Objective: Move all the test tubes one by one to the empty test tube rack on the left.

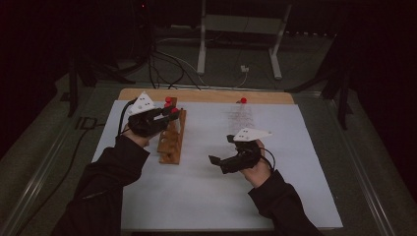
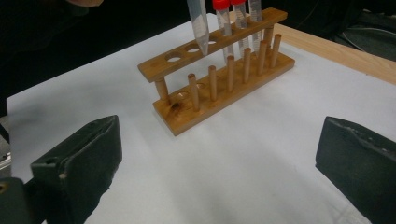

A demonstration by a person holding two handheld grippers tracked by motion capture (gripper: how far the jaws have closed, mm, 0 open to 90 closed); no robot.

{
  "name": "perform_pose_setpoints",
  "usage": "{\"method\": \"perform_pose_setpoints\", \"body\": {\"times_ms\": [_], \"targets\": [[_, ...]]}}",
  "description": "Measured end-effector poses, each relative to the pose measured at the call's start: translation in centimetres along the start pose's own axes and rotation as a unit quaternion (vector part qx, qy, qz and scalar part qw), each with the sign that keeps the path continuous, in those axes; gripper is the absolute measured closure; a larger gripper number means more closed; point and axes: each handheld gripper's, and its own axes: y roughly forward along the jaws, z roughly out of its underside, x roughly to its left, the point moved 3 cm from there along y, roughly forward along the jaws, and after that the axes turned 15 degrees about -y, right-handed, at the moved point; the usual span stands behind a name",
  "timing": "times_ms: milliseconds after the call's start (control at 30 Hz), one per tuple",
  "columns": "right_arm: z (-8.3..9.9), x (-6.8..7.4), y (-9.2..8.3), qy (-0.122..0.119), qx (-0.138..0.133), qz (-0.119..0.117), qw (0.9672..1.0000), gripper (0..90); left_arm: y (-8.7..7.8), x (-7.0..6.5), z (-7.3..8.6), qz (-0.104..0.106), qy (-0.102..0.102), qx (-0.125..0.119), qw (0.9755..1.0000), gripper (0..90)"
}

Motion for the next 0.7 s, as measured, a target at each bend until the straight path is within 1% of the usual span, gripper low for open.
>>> {"method": "perform_pose_setpoints", "body": {"times_ms": [67,133,267,467,600,700], "targets": [[0.0,-0.1,-0.1,0.003,-0.002,-0.003,1.0,0.0,-0.1,0.4,-0.2,-0.006,-0.003,-0.002,1.0,72.0],[0.0,-0.1,-0.1,0.002,-0.003,-0.002,1.0,0.0,-0.1,0.7,-0.3,-0.014,-0.002,-0.006,0.9999,72.0],[0.0,-0.1,-0.1,0.0,-0.004,-0.001,1.0,0.0,-0.1,1.4,-0.5,-0.026,-0.009,-0.01,0.9996,72.0],[0.0,-0.1,-0.1,-0.002,-0.003,0.0,1.0,0.0,0.1,2.3,-0.5,-0.047,-0.01,-0.017,0.9987,72.0],[0.0,-0.1,-0.1,-0.004,-0.003,-0.002,1.0,0.0,0.3,2.9,-0.2,-0.059,-0.011,-0.013,0.9981,72.0],[0.0,-0.1,-0.1,-0.003,-0.002,-0.003,1.0,0.0,0.5,3.5,0.1,-0.066,-0.017,-0.011,0.9976,72.0]]}}
